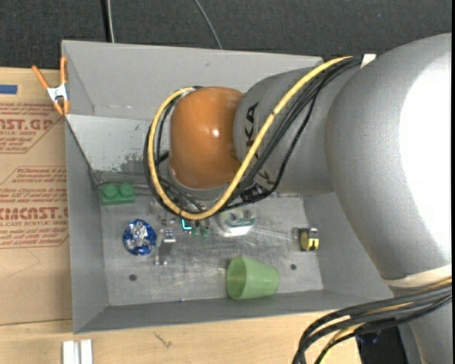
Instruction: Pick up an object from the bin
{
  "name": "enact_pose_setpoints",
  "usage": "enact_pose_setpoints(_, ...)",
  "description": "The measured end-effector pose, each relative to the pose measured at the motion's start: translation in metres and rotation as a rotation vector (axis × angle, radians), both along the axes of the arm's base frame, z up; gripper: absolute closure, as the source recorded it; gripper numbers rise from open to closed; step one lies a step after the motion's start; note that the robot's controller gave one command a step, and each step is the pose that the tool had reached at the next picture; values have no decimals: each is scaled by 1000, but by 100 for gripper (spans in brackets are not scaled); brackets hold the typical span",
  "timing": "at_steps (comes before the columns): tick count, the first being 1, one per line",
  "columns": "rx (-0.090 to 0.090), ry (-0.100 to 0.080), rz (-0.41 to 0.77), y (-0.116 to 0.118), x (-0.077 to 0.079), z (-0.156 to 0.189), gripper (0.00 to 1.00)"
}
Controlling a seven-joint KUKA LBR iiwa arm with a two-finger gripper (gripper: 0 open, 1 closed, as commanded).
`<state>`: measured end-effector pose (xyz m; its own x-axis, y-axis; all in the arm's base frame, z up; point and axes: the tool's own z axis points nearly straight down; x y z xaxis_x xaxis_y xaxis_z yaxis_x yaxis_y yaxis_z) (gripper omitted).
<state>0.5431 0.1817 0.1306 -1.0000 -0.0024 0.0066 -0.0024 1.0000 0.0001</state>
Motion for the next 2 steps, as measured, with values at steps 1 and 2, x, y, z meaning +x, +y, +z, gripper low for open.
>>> enact_pose_setpoints(1, 3, -34, 267, 24, -41, -52, 0)
enact_pose_setpoints(2, 15, -52, 270, 29, -38, -49, 100)
